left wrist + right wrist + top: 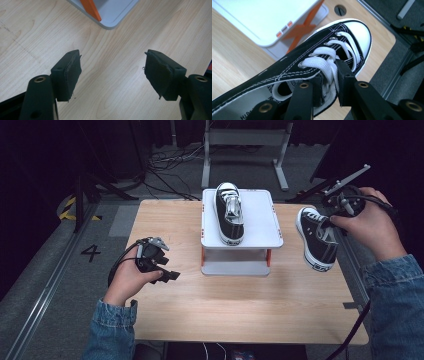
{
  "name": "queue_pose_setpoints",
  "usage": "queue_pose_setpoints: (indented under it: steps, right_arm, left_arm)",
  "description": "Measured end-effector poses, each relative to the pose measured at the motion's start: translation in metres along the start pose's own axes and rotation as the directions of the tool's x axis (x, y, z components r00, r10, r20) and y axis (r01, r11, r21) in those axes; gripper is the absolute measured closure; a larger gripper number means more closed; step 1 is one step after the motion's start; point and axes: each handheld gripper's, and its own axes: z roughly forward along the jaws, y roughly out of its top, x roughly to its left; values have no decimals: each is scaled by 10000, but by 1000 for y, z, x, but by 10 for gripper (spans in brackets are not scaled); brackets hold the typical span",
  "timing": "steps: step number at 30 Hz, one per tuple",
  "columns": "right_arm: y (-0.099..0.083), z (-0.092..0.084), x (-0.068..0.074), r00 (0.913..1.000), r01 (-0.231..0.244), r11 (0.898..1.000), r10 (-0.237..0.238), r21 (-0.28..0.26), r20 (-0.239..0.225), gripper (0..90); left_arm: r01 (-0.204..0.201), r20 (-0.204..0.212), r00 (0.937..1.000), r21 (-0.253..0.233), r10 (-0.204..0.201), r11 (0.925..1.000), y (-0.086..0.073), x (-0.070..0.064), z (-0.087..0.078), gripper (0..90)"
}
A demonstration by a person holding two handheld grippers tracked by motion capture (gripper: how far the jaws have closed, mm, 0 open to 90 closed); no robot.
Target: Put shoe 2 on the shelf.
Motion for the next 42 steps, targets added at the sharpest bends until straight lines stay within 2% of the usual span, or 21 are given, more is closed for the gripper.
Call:
queue_pose_setpoints:
  steps: [5, 8, 9, 14, 23, 29, 30, 34, 35, 40, 41, 42]
  right_arm:
    - [21, 1, 2, 9997, 254, 9995, -253, -184, 34, 776]
    - [38, 5, 7, 9982, 575, 9981, -572, -230, 158, 776]
    - [38, 5, 7, 9982, 575, 9981, -572, -230, 158, 776]
    - [64, 11, 16, 9947, 977, 9938, -959, -530, 365, 776]
    - [101, 34, 33, 9861, 1621, 9836, -1586, -789, 487, 777]
    - [118, 52, 41, 9793, 1917, 9772, -1844, -911, 831, 778]
    - [124, 60, 46, 9754, 2048, 9741, -1950, -963, 1028, 778]
    - [129, 69, 51, 9708, 2175, 9713, -2051, -962, 1247, 778]
    - [133, 75, 54, 9665, 2298, 9687, -2158, -939, 1392, 778]
    - [137, 86, 65, 9542, 2673, 9602, -2520, -816, 1613, 777]
    - [137, 86, 65, 9542, 2673, 9602, -2520, -816, 1613, 777]
    - [138, 90, 69, 9480, 2794, 9578, -2641, -667, 1778, 771]
  left_arm:
    - [105, -47, 9999, 101, -105, 9999, -9, -1, -3, 299]
    - [260, -128, 9996, 98, -259, 9996, -14, -2, -5, 299]
    - [260, -128, 9996, 98, -259, 9996, -14, -2, -5, 299]
    - [426, -204, 9989, 167, -423, 9990, -24, -5, -9, 297]
    - [804, -451, 9958, 186, -795, 9966, -43, -7, -16, 295]
    - [942, -452, 9946, 203, -933, 9953, -49, -8, -19, 295]
    - [956, -502, 9943, 181, -946, 9953, -50, -8, -19, 295]
    - [997, -489, 9939, 176, -987, 9949, -50, -8, -18, 295]
    - [896, -465, 9950, 281, -882, 9956, -49, -7, -18, 296]
    - [916, -421, 9950, 226, -906, 9955, -47, -7, -16, 296]
    - [916, -421, 9950, 226, -906, 9955, -47, -7, -16, 296]
    - [904, -387, 9952, 225, -894, 9957, -46, -6, -16, 297]
